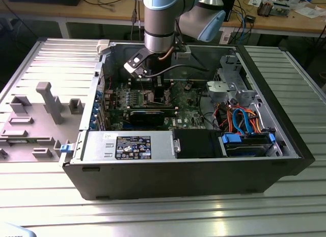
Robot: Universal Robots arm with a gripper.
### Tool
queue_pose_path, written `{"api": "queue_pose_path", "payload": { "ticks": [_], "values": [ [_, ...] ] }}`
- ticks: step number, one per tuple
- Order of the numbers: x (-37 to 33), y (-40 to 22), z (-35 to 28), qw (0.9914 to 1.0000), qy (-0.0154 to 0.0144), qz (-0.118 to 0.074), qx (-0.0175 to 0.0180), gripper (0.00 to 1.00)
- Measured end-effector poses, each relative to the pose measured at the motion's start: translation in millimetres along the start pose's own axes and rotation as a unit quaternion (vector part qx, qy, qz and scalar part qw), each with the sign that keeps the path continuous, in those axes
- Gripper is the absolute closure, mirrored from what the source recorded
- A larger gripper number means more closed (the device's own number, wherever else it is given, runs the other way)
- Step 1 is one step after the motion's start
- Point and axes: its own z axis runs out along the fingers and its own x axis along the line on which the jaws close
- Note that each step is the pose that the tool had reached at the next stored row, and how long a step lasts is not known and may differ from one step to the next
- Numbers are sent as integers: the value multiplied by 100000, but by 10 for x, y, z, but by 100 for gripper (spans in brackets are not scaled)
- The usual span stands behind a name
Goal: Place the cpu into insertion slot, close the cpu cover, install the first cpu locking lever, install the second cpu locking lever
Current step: 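Place the cpu into insertion slot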
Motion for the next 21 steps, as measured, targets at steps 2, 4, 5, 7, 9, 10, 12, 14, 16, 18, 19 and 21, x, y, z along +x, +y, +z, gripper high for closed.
{"api": "queue_pose_path", "payload": {
  "ticks": [2,4,5,7,9,10,12,14,16,18,19,21],
  "values": [
    [0,0,1,100000,7,-3,-10,45],
    [-4,1,-74,100000,4,0,-4,38],
    [0,2,-99,100000,2,-9,0,39],
    [0,1,-103,100000,4,-109,-9,58],
    [-1,1,-101,99999,-6,-349,-12,70],
    [0,1,-98,99999,-4,-504,-12,76],
    [0,1,-92,99996,-2,-872,-28,82],
    [1,1,-84,99992,5,-1259,-45,89],
    [2,1,-74,99988,9,-1537,-36,89],
    [2,1,-63,99985,4,-1745,2,89],
    [2,1,-60,99984,-1,-1813,10,89],
    [0,0,-46,99983,29,-1851,16,89]
  ]
}}
